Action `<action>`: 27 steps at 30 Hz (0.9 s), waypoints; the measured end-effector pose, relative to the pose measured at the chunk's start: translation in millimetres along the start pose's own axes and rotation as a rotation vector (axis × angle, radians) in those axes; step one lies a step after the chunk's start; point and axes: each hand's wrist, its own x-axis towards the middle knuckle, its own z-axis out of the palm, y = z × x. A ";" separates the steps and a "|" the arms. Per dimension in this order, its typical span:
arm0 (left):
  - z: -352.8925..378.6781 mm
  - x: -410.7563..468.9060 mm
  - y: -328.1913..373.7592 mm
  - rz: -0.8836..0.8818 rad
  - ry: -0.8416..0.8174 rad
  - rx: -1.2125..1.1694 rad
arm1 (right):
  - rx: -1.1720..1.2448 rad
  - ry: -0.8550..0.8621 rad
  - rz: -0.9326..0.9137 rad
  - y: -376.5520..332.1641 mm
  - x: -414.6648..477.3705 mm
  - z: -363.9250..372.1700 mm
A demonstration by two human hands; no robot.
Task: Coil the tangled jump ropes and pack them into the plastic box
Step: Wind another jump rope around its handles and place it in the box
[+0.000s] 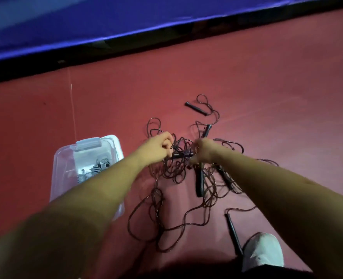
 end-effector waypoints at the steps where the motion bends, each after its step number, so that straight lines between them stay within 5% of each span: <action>1: -10.1 -9.2 17.0 0.023 -0.033 -0.023 | 0.118 0.046 -0.065 -7.2 -16.2 -18.3; 8: -68.1 -91.1 139.5 0.246 0.088 -0.161 | 0.309 0.136 -0.380 -58.5 -129.4 -99.6; 12: -95.0 -135.9 190.0 0.370 0.219 -0.245 | 0.684 0.164 -0.590 -73.5 -205.5 -139.7; 19: -101.3 -184.7 178.1 0.437 0.144 0.018 | 1.083 0.592 -0.742 -75.5 -301.9 -196.3; 24: -91.8 -201.0 191.7 0.458 0.174 -0.465 | 0.595 0.764 -0.520 -50.8 -318.6 -186.4; 27: -80.1 -210.2 214.1 0.508 0.148 -0.214 | 0.660 0.597 -0.510 -61.8 -319.6 -164.8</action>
